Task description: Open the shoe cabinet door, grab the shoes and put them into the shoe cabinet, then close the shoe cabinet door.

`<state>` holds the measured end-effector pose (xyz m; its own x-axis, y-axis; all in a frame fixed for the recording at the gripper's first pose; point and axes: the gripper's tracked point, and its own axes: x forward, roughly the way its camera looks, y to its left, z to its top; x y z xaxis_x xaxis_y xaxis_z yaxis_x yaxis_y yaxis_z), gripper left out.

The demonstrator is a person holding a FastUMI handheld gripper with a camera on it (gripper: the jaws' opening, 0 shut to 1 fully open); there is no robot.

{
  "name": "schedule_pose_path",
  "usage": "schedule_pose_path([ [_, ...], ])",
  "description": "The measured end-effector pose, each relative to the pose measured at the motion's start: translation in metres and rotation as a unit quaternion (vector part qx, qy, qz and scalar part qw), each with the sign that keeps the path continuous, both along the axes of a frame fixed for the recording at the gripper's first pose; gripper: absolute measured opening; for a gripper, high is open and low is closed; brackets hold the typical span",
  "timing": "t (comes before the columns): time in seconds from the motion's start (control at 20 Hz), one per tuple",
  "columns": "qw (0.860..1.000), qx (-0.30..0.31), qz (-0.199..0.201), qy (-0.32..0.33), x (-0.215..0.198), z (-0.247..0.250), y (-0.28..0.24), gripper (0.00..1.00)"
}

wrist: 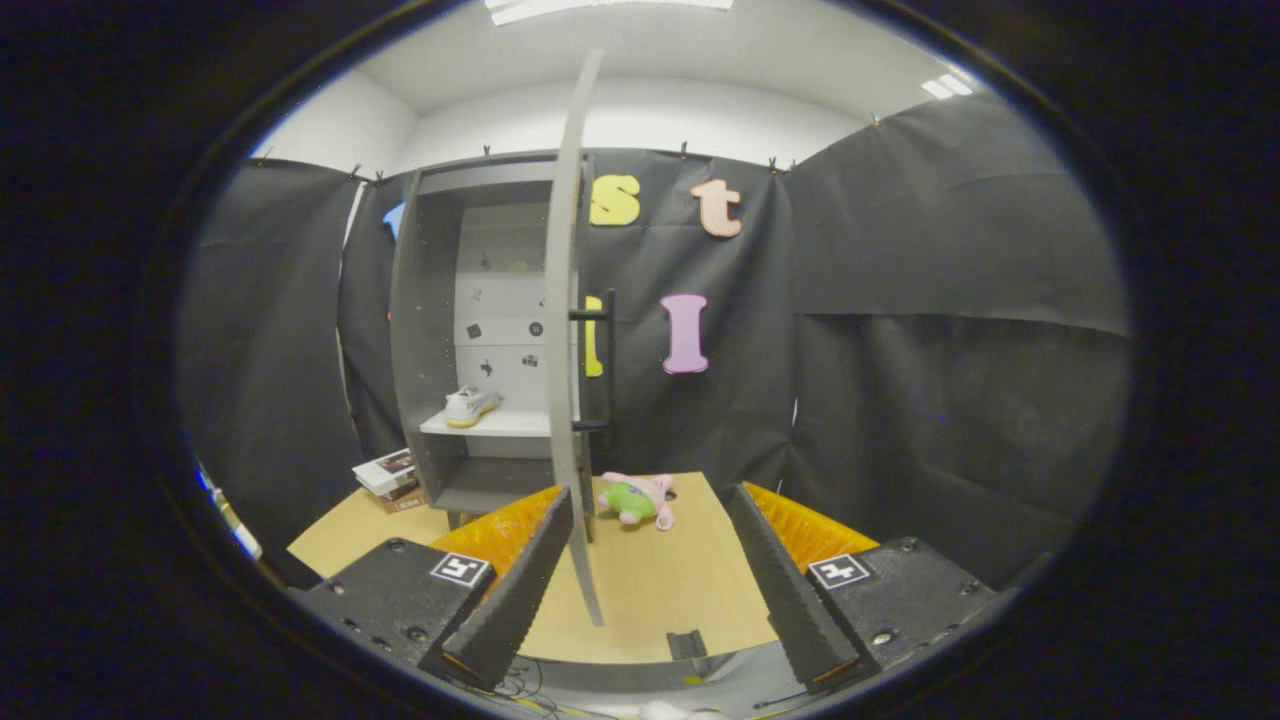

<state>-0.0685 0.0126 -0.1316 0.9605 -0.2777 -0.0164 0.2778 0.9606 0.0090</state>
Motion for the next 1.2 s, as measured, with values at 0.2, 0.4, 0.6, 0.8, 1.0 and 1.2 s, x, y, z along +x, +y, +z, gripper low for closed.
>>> schedule_pose_path([
  [0.2, 1.0, -0.013, 0.016, 0.014, 0.002, -0.045, 0.074, 1.0],
  [0.4, 0.996, 0.003, 0.07, 0.05, 0.028, -0.112, 0.153, 1.0],
  [0.6, 0.989, 0.011, 0.112, 0.094, 0.079, -0.173, 0.206, 1.0],
  [0.8, 0.979, 0.023, 0.132, 0.152, 0.138, -0.237, 0.243, 1.0],
  [1.0, 0.973, 0.037, 0.125, 0.192, 0.195, -0.289, 0.252, 1.0],
  [1.2, 0.966, 0.055, 0.109, 0.228, 0.244, -0.334, 0.243, 1.0],
])
